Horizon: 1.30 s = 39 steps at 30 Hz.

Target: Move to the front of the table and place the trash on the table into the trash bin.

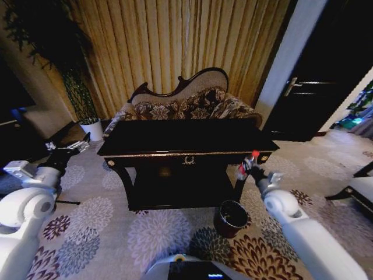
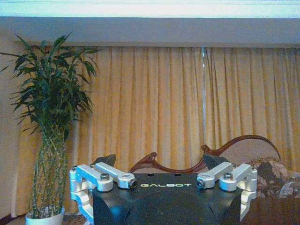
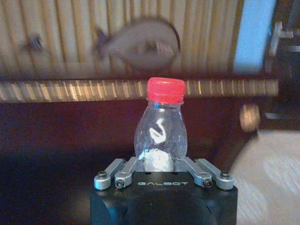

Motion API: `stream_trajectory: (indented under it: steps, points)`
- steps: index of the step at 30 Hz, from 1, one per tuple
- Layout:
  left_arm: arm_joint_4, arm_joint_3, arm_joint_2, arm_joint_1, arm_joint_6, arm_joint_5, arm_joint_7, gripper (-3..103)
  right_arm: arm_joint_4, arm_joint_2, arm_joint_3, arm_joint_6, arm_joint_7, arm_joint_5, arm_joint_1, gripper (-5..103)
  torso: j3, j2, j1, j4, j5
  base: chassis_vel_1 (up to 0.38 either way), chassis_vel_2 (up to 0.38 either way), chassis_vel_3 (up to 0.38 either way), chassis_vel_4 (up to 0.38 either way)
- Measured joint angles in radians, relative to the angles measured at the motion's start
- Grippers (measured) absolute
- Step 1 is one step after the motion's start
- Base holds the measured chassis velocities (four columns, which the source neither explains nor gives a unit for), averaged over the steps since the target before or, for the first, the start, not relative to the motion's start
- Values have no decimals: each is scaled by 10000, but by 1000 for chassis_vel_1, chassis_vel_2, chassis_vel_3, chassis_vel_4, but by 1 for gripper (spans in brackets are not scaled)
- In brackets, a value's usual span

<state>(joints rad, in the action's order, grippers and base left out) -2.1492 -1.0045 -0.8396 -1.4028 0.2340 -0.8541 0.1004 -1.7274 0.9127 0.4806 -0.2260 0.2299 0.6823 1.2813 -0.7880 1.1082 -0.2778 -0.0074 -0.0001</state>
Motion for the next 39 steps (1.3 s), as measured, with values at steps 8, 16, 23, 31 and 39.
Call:
stream_trajectory:
  steps: [8, 16, 23, 31, 39]
  points:
    - [-4, 44, -83, -142, -235, 180, 11, 100, 3445, 1212, -946, 539, -564, -995, -935, 25, -4, -3, -6, 3, -1, 0, 0, 0, 0]
    - [-81, 103, -111, -149, -286, 180, 9, 100, 5414, 1535, -1166, 999, -823, -1429, -1980, 25, -3, -3, -6, 3, 1, 0, 0, 0, 0]
    - [-135, 148, -143, -187, -304, 213, -19, 100, 6693, 1705, -1280, 1318, -828, -1873, -2575, 25, -3, -2, -5, 1, 0, 0, 0, 0, 0]
    - [-270, 145, 14, -211, -353, 186, -29, 100, 7637, 1895, -1291, 1552, -878, -2331, -3013, 25, -4, -3, -6, 2, 1, 0, 0, 0, 0]
    - [-285, 216, 25, -207, -357, 187, -91, 100, 7442, 1732, -1345, 1551, -1089, -2695, -2794, 49, -3, -3, -6, 2, 0, 0, 0, 0, 0]
